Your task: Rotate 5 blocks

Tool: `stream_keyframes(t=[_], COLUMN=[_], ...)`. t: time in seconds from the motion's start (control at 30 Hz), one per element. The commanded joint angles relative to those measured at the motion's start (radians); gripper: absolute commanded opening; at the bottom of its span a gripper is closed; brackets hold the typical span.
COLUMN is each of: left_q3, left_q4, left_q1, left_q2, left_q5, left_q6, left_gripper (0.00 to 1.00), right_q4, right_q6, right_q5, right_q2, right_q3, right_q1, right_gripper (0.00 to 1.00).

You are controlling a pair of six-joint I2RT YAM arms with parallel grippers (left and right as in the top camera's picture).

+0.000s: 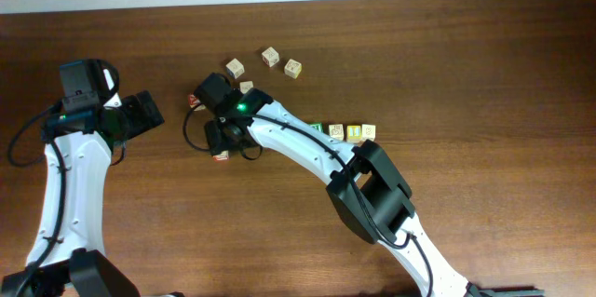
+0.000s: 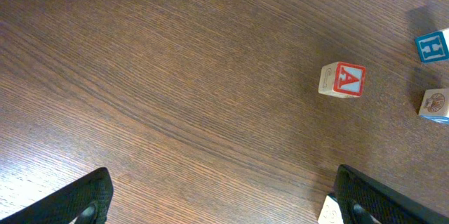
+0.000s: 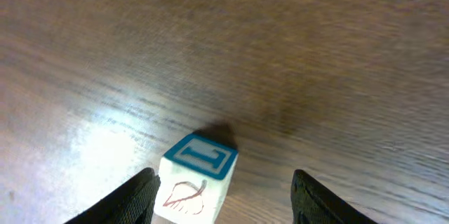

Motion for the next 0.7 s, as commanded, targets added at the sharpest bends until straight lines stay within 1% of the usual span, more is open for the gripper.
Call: stream_keyframes(t=[0.0, 0.4, 0.67], left_q3=[0.013, 0.013, 0.013], left_q4=[-0.001, -0.001, -0.001], left_q1=[0.003, 0.003, 0.003], left_q2=[-0.003, -0.003, -0.003], left_q5=[-0.007, -0.007, -0.007], left_q6=[-0.01, -0.01, -0.01], left_gripper=[0.99, 0.99, 0.99], right_q4=[-0.001, -0.004, -0.034], right_q6=[-0.037, -0.04, -0.041], right_q5=[-0.039, -0.034, 0.065], right_q2=[0.014, 0.018, 0.019], right_q3=[-0.006, -0.008, -0.026], right_q1=[0.01, 0.01, 0.01], right_gripper=[0.61, 0.61, 0.61])
